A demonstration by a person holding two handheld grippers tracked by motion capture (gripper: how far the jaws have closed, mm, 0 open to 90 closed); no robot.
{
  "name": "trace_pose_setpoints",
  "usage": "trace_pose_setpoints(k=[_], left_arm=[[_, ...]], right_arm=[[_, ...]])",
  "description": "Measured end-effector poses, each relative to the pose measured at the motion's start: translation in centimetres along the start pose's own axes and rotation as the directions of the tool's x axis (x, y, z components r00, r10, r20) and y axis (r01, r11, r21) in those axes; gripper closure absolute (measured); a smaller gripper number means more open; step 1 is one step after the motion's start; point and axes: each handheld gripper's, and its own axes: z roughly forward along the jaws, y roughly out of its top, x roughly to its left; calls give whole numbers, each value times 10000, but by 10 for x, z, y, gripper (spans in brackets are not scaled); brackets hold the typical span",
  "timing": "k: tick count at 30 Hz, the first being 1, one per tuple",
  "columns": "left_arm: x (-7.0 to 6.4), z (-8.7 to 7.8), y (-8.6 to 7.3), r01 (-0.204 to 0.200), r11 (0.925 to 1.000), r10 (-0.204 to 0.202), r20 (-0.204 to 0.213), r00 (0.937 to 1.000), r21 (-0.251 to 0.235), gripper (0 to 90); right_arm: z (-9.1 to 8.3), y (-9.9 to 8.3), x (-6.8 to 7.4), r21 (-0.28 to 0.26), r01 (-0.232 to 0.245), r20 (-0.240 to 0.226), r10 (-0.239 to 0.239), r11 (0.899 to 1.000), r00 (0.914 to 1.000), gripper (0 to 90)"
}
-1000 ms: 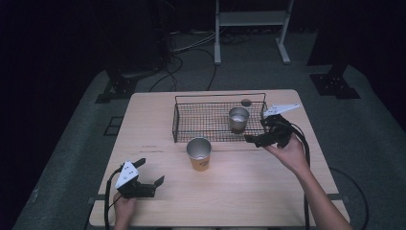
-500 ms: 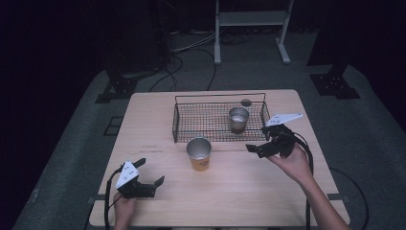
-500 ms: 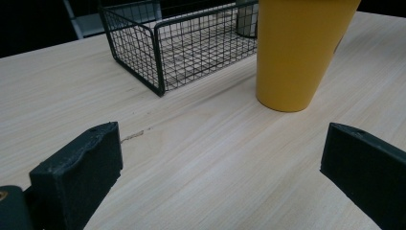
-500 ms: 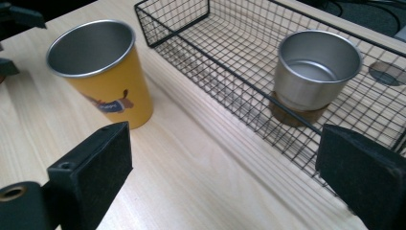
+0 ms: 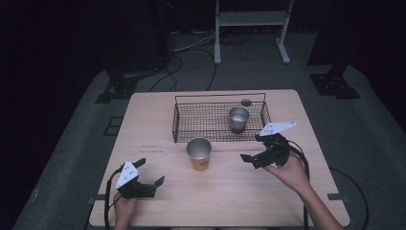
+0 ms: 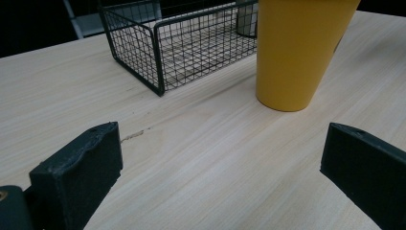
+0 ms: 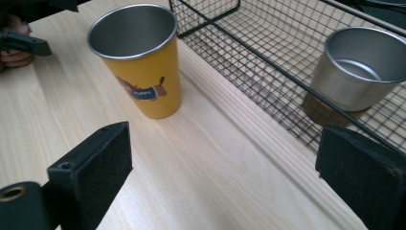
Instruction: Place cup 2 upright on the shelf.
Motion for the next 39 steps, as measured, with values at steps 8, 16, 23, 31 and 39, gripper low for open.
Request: trace_pose_setpoints(k=[8,16,23,31,39], left_arm=[[0,0,0,-45,10000,45,-37,10000,86,0],[-1,0,0,-14,10000,14,-28,10000,25,0],[0,0,0,-10,10000,10,-32,10000,46,0],[0,0,0,-16,10000,16,-35,10000,50,0],[0,0,0,-14,10000,14,-28,10000,27,0]], right_arm=[[7,-1,12,45,156,-346,-154,9999,9993,38],[12,2,25,-20,415,-640,-416,9991,9971,28],[19,5,31,7,481,-826,-478,9988,9954,23],[30,8,38,34,682,-910,-676,9977,9936,19],[48,11,47,123,865,-1043,-848,9962,9909,19]])
